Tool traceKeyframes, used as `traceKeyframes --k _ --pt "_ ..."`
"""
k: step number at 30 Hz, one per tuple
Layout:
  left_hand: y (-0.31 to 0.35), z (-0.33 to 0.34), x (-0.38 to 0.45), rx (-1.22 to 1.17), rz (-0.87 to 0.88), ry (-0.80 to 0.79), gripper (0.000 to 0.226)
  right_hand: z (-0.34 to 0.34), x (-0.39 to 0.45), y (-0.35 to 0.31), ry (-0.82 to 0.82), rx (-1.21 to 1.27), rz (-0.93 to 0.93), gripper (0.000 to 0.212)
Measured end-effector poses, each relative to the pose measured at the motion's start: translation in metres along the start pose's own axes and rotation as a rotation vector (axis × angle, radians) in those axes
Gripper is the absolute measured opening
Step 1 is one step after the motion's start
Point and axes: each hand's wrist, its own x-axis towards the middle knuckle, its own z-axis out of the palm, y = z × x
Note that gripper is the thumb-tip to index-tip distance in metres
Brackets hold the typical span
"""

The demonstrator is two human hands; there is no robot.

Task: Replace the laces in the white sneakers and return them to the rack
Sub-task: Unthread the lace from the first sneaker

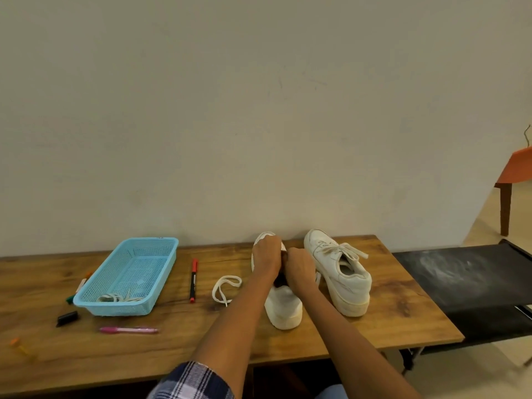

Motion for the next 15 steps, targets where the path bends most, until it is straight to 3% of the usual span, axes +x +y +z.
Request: traceKeyframes --k 5,8,10,11,13,15 --pt "-0.007 0.016 -0.008 -0.190 -0.057 0.147 0.017 0.007 0.001 0.002 0.066 0.121 0.071 0.028" --pt "-0.013 0.022 -0.009 -0.649 -0.470 0.331 0.012 0.009 0.000 0.004 0.068 0.127 0.070 0.028" --pt "-0.018 0.024 -0.007 -0.895 -0.759 0.315 0.017 0.010 -0.001 0.005 0.062 0.115 0.056 0.027" --pt "-0.019 0.023 -0.005 -0.908 -0.799 0.252 0.021 0.009 -0.001 0.005 0.059 0.108 0.054 0.026" --pt "-0.016 0.016 0.000 -0.784 -0.719 0.157 0.026 0.008 0.000 0.005 0.047 0.099 0.070 0.025" --pt "-0.013 0.004 0.004 -0.589 -0.464 0.104 0.023 0.007 -0.001 0.004 0.034 0.081 0.076 0.022"
